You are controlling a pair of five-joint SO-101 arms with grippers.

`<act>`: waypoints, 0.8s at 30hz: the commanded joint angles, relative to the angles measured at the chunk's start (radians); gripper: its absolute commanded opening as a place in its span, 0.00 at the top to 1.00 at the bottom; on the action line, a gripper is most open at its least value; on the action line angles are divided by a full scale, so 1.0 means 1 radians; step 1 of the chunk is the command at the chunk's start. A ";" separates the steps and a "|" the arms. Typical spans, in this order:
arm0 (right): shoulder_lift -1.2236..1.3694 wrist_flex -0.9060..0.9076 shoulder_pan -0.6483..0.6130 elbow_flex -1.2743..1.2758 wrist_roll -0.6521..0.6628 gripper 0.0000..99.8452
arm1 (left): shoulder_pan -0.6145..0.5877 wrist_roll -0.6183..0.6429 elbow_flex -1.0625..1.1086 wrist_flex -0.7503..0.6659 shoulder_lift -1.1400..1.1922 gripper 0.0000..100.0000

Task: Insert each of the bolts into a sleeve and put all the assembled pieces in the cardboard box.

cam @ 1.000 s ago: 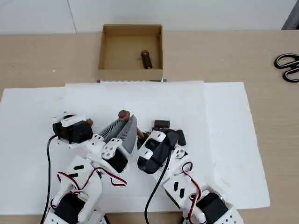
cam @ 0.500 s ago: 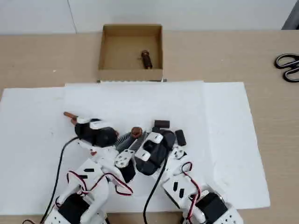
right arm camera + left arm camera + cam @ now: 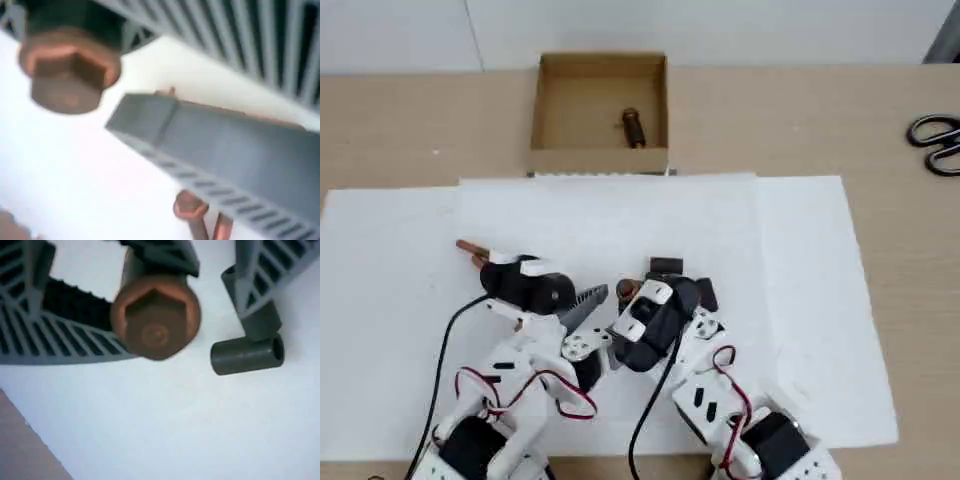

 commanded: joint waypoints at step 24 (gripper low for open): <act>-0.002 0.045 0.305 -0.048 -0.281 1.00 | -0.382 -0.258 -0.004 -0.012 -0.005 0.99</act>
